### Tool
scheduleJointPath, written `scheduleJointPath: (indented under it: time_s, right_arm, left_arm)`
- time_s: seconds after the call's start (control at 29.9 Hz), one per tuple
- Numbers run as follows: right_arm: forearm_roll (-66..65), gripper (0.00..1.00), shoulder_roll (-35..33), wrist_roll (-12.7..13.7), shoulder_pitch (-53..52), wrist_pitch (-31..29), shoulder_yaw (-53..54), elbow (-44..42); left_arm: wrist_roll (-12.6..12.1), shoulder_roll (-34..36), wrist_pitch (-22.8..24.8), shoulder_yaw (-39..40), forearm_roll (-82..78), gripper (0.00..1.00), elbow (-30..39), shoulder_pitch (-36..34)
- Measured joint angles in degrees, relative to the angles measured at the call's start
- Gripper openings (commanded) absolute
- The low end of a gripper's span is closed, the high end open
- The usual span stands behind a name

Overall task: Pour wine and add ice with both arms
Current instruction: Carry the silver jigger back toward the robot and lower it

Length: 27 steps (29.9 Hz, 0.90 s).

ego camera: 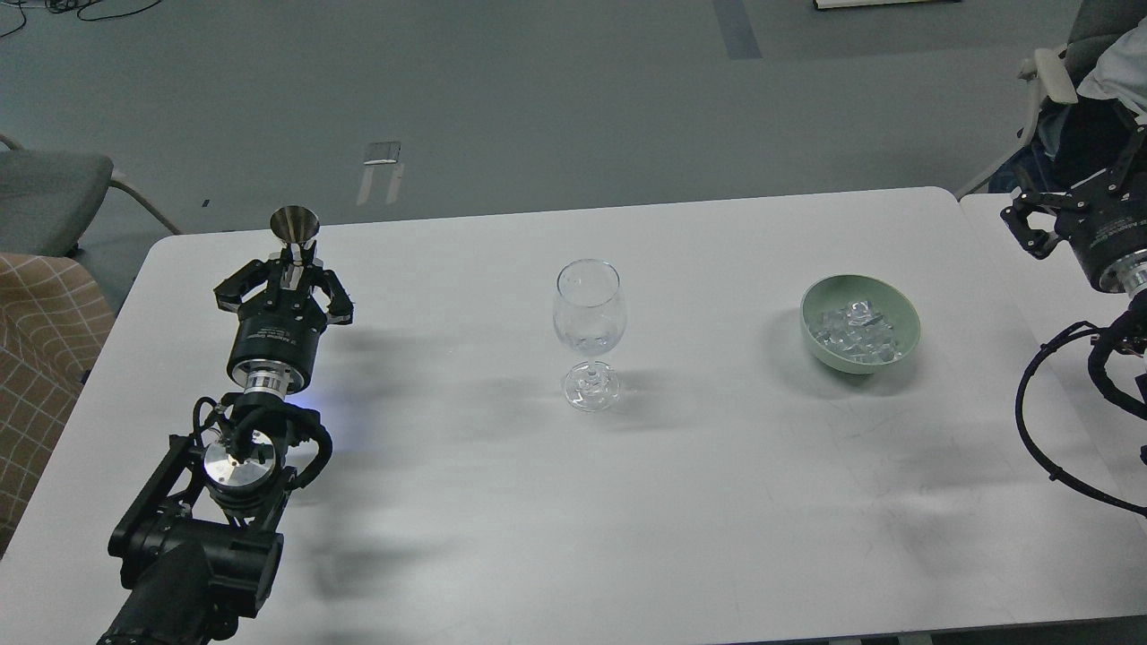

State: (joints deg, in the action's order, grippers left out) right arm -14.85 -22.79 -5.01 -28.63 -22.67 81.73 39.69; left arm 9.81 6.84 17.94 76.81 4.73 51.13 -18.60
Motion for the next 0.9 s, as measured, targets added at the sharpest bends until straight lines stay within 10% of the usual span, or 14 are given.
scheduleJointPath:
  time_s: [0.9]
  right_arm:
    - [-0.09,1.0,0.11,-0.09,0.29,0.0,0.0,0.04]
  left_arm:
    - [-0.48,-1.91,-8.17,-0.6,0.28,0.36,-3.85,-2.46]
